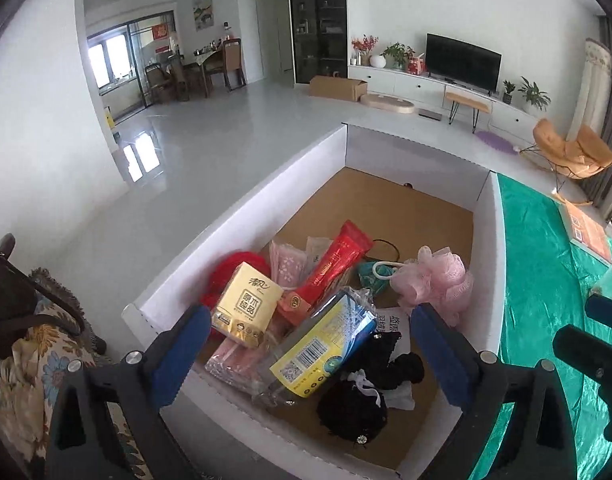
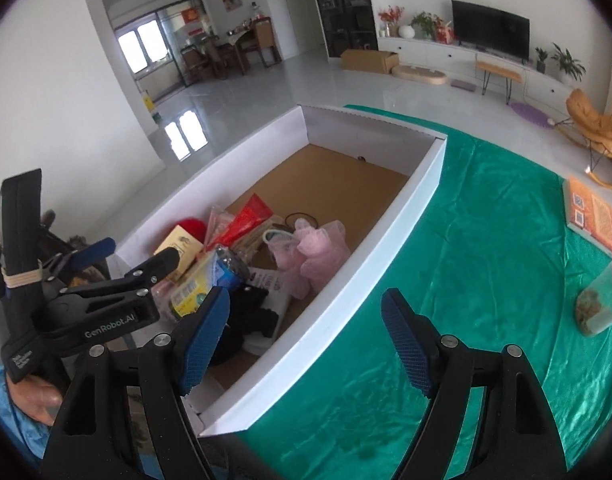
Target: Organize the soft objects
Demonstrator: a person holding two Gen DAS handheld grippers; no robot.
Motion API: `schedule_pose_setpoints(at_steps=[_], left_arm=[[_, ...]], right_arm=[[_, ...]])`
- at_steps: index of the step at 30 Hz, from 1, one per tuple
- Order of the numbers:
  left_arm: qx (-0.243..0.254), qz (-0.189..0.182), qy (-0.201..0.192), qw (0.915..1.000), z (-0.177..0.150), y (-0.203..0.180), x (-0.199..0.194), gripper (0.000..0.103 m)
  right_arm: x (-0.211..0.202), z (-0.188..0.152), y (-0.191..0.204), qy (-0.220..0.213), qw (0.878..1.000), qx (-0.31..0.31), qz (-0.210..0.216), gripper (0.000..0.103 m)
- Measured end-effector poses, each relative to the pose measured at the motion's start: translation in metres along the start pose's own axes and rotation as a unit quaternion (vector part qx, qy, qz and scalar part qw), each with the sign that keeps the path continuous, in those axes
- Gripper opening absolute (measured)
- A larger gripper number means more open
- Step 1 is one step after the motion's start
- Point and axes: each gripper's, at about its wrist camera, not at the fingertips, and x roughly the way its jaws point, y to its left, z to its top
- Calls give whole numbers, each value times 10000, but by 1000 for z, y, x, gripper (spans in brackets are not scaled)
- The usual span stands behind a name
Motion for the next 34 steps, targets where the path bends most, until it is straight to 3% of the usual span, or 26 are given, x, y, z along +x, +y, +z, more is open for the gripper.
schedule_pose_setpoints(at_steps=[3,12,29,34], left_arm=[[0,180,20,9998,-2,2,-4,100],[-34,101,175,9998,-4,13,-6,100],[130,178,-53,9997,-5,9,-15,100],[125,96,-314,9994,-6,8,-24,100]], right_arm=[[4,-6,8,149,9998,-70,-80,81],[8,-8,33,389,9981,-390,-290,81],[11,-10,48,461,9969,-555,-316,81],[9,-11,47,417,9972,-542,-292,81]])
